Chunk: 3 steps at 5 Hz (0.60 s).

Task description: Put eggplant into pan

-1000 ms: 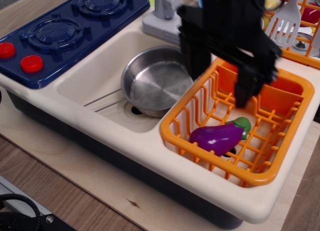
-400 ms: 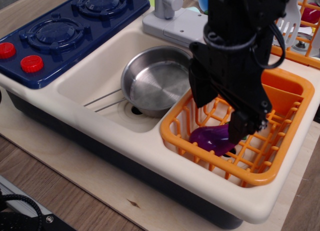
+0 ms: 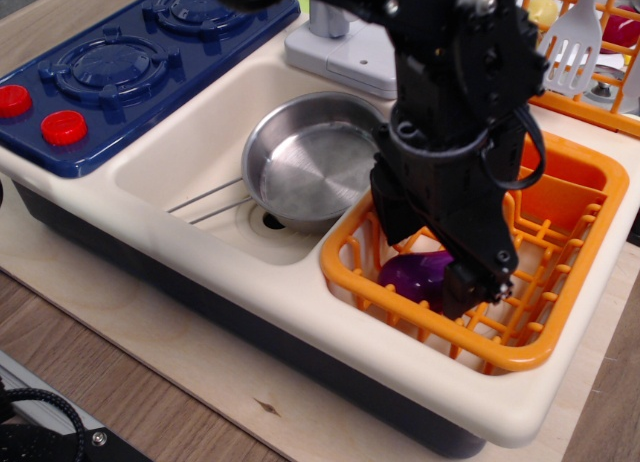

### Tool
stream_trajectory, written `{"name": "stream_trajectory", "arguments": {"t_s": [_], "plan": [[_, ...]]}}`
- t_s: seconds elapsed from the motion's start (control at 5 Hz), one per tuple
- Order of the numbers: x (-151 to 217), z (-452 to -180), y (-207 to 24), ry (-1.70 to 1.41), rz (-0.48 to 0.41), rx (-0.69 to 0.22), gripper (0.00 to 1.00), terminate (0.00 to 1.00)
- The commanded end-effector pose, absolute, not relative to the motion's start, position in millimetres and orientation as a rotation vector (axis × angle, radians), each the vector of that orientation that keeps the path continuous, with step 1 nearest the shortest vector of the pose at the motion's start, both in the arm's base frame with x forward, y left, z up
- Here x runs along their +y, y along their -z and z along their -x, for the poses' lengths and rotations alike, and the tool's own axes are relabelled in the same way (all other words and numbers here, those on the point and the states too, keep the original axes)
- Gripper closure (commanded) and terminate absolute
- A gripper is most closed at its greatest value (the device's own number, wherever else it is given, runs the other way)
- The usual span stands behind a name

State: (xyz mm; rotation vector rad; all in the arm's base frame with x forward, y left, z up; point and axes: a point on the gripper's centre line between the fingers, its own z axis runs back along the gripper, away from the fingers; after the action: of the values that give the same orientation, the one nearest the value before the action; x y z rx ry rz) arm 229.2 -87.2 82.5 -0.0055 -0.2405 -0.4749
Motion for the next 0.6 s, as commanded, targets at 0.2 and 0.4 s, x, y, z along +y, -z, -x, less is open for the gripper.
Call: {"name": "stream_trajectory", "arguments": {"t_s": [0.2, 0.4], "plan": [[-86.4, -239.9, -71.9, 0.486, 0.003, -0.305, 1.00, 0.00], [-87.3, -241.7, -74.1, 0.487, -0.011, -0.298, 1.00, 0.00]]}}
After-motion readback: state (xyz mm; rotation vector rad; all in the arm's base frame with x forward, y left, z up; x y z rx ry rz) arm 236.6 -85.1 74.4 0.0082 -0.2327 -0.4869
